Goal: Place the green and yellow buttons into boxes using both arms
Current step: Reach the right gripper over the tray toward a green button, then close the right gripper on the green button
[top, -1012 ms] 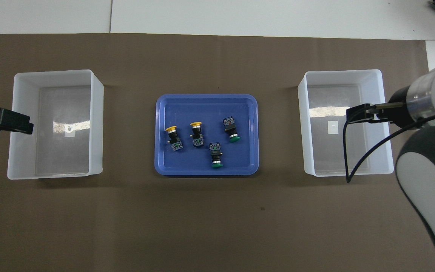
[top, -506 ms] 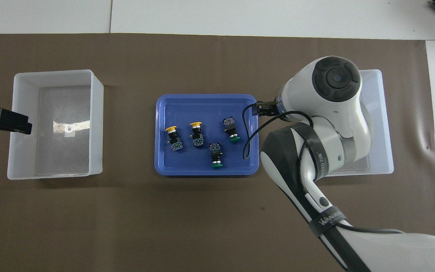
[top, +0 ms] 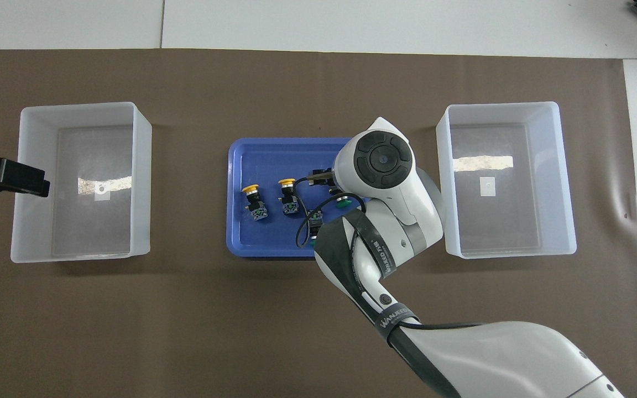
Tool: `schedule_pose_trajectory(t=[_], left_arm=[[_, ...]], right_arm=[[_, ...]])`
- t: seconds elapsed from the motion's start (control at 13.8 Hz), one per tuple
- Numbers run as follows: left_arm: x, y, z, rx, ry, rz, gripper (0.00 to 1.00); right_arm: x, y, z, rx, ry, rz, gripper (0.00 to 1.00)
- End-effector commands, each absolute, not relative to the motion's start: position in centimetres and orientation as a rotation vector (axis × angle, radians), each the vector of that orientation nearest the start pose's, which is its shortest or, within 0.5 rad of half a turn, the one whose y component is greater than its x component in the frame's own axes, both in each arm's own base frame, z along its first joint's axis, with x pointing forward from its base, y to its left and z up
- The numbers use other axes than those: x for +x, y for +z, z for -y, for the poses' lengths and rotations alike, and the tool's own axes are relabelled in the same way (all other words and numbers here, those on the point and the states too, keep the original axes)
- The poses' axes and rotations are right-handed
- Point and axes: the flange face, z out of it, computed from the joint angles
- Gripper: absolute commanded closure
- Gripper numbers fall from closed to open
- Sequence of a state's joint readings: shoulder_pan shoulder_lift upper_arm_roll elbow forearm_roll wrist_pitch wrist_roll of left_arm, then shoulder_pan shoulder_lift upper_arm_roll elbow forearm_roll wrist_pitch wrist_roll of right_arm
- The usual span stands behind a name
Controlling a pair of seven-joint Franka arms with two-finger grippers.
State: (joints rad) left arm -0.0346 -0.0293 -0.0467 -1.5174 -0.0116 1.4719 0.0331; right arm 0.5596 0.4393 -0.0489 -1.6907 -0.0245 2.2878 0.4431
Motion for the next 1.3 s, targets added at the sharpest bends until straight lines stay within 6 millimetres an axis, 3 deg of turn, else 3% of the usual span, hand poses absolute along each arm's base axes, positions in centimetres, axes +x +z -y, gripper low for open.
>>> schedule_pose_trajectory(t=[0.0, 0.22, 0.58, 0.65, 0.72, 1.01, 1.16, 1.23], left_arm=[[52.7, 65.9, 4.6, -3.145, 0.022, -0.161, 0.00], [52.7, 66.0, 4.8, -3.145, 0.025, -0.166, 0.00], [52.4, 65.8, 4.9, -3.144, 0.042, -0.166, 0.00], [52.3, 65.8, 5.0, -3.144, 0.042, -0.170, 0.00], [52.4, 65.8, 5.2, -3.144, 0.039, -0.168, 0.00], [52.7, 65.5, 5.3, -3.145, -0.011, -0.168, 0.00], [52.6, 65.1, 6.5, -3.144, -0.018, -0.184, 0.00], [52.6, 64.5, 7.1, -3.146, -0.040, -0.167, 0.00]], right_arm=[[59.7, 33.4, -34.6, -3.097, -0.269, 0.197, 0.00], [59.1, 31.6, -34.5, -3.104, -0.247, 0.259, 0.00], [58.2, 29.9, -33.7, -3.128, -0.199, 0.325, 0.27], [58.2, 29.9, -33.6, -3.128, -0.197, 0.325, 0.47], [58.2, 29.9, -33.7, -3.130, -0.195, 0.318, 0.99], [58.6, 32.1, -33.6, -3.133, -0.197, 0.248, 1.00], [58.6, 37.2, -32.1, -3.118, -0.220, 0.199, 1.00], [58.8, 40.1, -30.3, -3.115, -0.236, 0.164, 1.00]])
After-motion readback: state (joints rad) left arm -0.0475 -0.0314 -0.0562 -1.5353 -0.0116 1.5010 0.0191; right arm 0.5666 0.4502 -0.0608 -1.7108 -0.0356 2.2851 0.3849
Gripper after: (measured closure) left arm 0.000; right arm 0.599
